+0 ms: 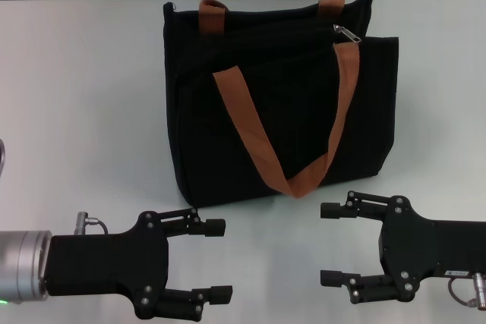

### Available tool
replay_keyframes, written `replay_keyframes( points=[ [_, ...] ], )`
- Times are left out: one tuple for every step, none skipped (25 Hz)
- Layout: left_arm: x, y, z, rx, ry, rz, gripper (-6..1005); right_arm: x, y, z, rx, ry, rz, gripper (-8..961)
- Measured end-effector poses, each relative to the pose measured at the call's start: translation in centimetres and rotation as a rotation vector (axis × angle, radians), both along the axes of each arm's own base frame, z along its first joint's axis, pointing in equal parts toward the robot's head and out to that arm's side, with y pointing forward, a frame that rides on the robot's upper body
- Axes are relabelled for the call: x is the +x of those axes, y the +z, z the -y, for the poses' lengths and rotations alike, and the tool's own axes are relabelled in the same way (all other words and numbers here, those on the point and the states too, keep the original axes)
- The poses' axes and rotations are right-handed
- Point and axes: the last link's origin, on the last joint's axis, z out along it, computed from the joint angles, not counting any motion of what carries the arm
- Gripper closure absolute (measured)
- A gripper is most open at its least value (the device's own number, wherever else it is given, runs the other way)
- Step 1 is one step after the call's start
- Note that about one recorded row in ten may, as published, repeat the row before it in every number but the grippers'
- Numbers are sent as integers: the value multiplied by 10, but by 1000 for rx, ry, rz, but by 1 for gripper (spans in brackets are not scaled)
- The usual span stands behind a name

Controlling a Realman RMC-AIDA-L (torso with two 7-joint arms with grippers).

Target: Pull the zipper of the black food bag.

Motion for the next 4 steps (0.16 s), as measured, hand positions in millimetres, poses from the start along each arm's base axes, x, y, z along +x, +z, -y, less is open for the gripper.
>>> replay_keyframes(
  points=[
    [0,0,0,0,0,0,175,0,0,0,0,0,0,144],
    [0,0,0,0,0,0,175,0,0,0,0,0,0,144],
    [0,0,0,0,0,0,175,0,0,0,1,-1,1,144],
    [0,0,0,0,0,0,175,0,0,0,1,-1,1,144]
  ],
)
